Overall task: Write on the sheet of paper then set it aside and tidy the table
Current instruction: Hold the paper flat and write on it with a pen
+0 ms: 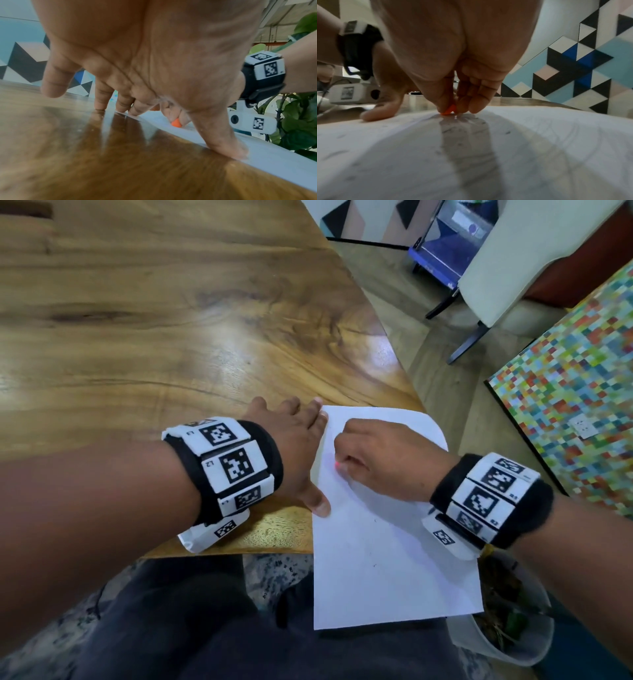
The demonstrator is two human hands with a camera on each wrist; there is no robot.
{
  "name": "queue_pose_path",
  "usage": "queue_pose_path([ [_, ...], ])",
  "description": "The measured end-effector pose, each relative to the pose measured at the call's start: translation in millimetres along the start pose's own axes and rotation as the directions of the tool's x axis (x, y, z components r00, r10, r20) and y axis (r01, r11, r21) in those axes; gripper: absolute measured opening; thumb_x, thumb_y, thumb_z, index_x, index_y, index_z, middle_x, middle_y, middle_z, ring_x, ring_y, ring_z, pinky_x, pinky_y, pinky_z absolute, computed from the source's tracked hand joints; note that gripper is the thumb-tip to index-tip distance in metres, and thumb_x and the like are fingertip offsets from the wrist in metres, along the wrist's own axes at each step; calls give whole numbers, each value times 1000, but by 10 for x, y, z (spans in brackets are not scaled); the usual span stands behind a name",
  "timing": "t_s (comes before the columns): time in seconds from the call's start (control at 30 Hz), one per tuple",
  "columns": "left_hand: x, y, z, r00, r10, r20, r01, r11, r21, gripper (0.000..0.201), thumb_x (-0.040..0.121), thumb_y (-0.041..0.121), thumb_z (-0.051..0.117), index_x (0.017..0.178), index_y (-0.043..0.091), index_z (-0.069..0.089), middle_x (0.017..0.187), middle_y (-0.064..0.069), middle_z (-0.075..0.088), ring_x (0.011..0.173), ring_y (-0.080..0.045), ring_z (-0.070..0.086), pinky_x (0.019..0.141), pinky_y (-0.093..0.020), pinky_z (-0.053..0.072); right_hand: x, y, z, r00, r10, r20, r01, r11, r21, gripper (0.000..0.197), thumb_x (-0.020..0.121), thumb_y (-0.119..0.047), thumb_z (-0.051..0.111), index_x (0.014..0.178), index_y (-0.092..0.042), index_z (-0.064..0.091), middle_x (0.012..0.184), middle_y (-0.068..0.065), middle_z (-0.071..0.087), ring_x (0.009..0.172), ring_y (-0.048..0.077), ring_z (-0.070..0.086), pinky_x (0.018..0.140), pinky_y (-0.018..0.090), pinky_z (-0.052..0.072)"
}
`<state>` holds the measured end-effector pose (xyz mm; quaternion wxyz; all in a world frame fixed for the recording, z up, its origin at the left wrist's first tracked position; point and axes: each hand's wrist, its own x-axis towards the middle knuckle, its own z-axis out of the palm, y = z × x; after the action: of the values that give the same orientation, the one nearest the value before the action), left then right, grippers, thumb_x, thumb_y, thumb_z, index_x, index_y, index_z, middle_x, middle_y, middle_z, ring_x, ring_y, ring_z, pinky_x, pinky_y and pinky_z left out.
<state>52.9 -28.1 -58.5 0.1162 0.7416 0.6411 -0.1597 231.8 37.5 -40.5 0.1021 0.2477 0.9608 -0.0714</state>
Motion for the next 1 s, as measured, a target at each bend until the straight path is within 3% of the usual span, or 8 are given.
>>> queue_pose_path([
  [0.23, -21, 0, -12, 1000, -2, 7, 2, 1000, 3, 140, 59, 99, 50, 162, 20, 0, 171, -2, -9, 155, -27, 6, 115, -59, 25, 309, 322, -25, 977, 168, -129, -167, 986, 24, 8, 90, -23, 51, 87, -20, 58, 92, -2, 57, 90, 22, 56, 79, 42, 48],
  [0.43, 5, 21, -33, 1000, -5, 22, 6, 1000, -9, 140, 60, 95, 57, 162, 19, 0, 171, -5, -8, 154, -31, 7, 115, -61, 25, -56, 110, 51, 997, -52, -64, 54, 998, 25, 28, 89, -37, 39, 85, -23, 62, 87, -6, 56, 81, 19, 57, 66, 34, 46],
  [0.5, 15, 30, -34, 1000, 1, 24, -1, 1000, -1, 140, 60, 94, 57, 162, 18, 0, 170, -6, -8, 154, -31, 8, 115, -60, 26, -95, 77, 50, 997, -68, -25, 69, 998, 16, 25, 91, -37, 42, 87, -23, 62, 88, -7, 55, 82, 18, 57, 65, 33, 45],
  [0.67, 26, 37, -31, 1000, -1, 28, 1, 1000, 15, 140, 59, 95, 57, 162, 23, -4, 170, -8, -10, 154, -33, 8, 114, -60, 26, 236, 271, -38, 975, 188, -119, -186, 982, 26, 11, 91, -24, 50, 88, -20, 60, 92, -1, 57, 89, 22, 57, 77, 38, 48],
  [0.73, 28, 42, -33, 999, -7, 35, 6, 1000, 23, 139, 59, 95, 57, 162, 24, -5, 170, -8, -11, 154, -33, 7, 114, -61, 26, 285, 318, -36, 966, 221, -137, -222, 975, 7, 10, 91, -24, 51, 85, -22, 58, 91, -2, 56, 88, 20, 56, 79, 40, 49],
  [0.87, 44, 45, -25, 999, -5, 34, 5, 1000, 18, 138, 60, 94, 58, 161, 26, -7, 170, -9, -12, 154, -35, 5, 115, -61, 25, 64, 105, 18, 992, 87, -88, -86, 996, 18, 11, 92, -24, 52, 85, -19, 60, 87, -6, 53, 82, 18, 56, 70, 28, 39],
  [0.93, 54, 51, -13, 1000, 0, 29, -1, 1000, 24, 137, 61, 95, 57, 161, 27, -8, 170, -9, -12, 154, -36, 5, 114, -61, 25, -36, -50, 60, 999, 6, -39, -4, 998, 55, 13, 91, -26, 53, 83, -19, 59, 84, -5, 52, 79, 21, 56, 68, 33, 43],
  [1.0, 60, 57, -16, 1000, 6, 28, -7, 999, 39, 137, 60, 95, 57, 161, 30, -8, 170, -10, -11, 153, -37, 7, 113, -61, 27, -13, -34, 62, 998, 34, -46, -31, 997, 66, 13, 91, -25, 53, 82, -18, 58, 83, -4, 52, 77, 22, 56, 68, 39, 46],
])
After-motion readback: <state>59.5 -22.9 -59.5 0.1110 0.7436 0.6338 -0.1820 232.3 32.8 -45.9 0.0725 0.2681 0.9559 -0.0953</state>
